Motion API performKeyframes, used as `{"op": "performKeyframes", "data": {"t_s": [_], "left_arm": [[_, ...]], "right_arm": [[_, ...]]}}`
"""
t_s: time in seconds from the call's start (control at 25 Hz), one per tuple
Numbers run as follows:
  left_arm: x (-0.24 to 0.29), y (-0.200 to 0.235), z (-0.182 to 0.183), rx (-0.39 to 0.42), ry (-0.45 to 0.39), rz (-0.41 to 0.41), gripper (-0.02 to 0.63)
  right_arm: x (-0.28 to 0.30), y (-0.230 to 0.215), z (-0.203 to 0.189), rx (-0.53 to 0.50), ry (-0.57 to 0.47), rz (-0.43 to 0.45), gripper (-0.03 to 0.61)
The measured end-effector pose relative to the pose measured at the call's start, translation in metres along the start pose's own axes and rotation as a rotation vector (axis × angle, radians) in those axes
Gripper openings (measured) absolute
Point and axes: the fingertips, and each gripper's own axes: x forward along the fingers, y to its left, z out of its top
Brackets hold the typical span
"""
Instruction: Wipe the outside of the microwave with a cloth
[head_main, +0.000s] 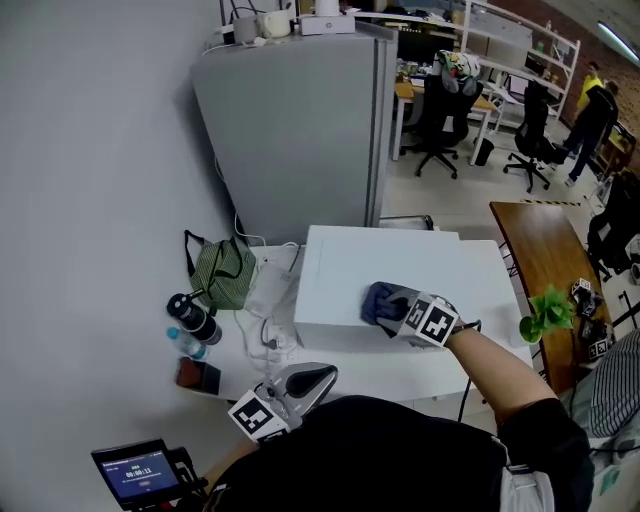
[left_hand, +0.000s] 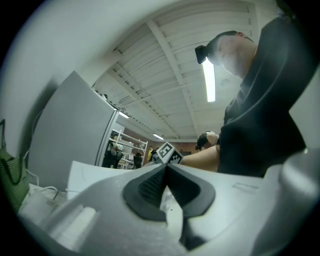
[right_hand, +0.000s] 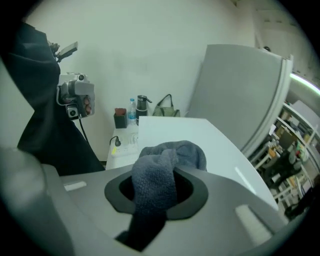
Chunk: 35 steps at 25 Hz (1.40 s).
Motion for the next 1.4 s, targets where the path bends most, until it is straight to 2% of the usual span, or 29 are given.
{"op": "performKeyframes", "data": {"t_s": [0.32,0.44,0.6,0.68,0.76,0.88,0.96,1.08,1.2,1.28,1.4], "left_arm": [[0.077,-0.036,-0.010,0.003,0.055,-0.191,0.003],[0.097,-0.048,-0.012,0.005,0.072,-0.225,0.003],[0.108,-0.055,-0.009,0.030,0.077,-0.223,0.003],[0.113,-0.061,-0.004,0.034,0.064,-0.204,0.003],[0.113,-0.063,-0.001,0.043,0.064,-0.172,0.003],[0.106,-0.063,0.000,0.049,0.074,-0.109,0.003],[0.101,-0.067,-0.012,0.048,0.100,-0.070,0.003],[0.092,-0.077,-0.026,0.044,0.144,-0.015,0.003],[0.076,-0.082,-0.024,0.033,0.141,0.031,0.003],[0.062,-0.080,-0.021,0.024,0.124,0.044,0.003],[0.033,-0.077,-0.021,0.017,0.115,0.014,0.003]], "right_arm": [[-0.128,-0.044,-0.151,0.248,0.082,-0.233,0.081],[-0.151,-0.047,-0.177,0.292,0.086,-0.276,0.081],[-0.162,-0.049,-0.197,0.285,0.110,-0.303,0.081],[-0.167,-0.047,-0.189,0.288,0.028,-0.306,0.081],[-0.173,-0.044,-0.163,0.287,-0.101,-0.293,0.081],[-0.170,-0.033,-0.111,0.252,-0.289,-0.227,0.081],[-0.162,-0.020,-0.083,0.195,-0.370,-0.165,0.081],[-0.143,0.008,-0.059,0.108,-0.404,-0.081,0.081],[-0.123,0.035,-0.047,0.063,-0.401,-0.033,0.082],[-0.107,0.052,-0.045,0.042,-0.374,-0.029,0.082],[-0.084,0.075,-0.042,0.048,-0.323,-0.054,0.083]]}}
